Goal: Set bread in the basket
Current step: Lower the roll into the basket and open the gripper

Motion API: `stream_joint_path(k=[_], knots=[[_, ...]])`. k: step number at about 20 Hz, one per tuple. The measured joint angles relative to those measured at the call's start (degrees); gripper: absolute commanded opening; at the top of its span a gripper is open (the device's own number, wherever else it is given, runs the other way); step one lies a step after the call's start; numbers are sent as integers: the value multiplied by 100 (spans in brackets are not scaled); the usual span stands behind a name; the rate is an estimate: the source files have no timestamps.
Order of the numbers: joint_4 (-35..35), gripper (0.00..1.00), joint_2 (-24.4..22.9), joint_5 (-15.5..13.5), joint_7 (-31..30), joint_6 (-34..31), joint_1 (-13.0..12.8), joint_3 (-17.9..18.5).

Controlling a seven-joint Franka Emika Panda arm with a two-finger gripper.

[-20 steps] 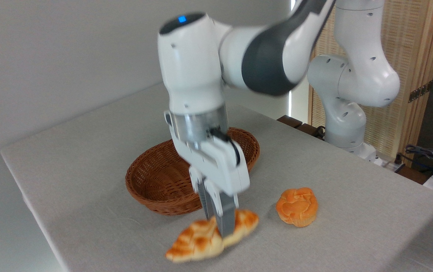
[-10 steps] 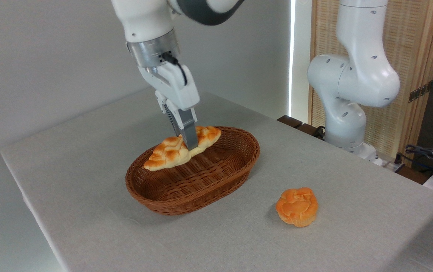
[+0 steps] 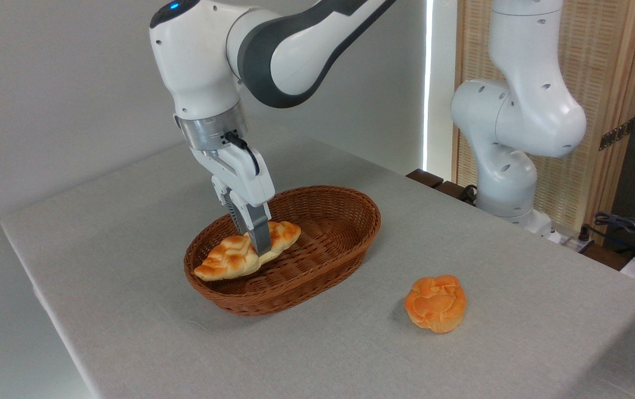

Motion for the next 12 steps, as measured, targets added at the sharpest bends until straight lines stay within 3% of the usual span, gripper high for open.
stream_joint_path(k=[12], knots=[[48, 100, -53, 0, 0, 3, 4, 12]])
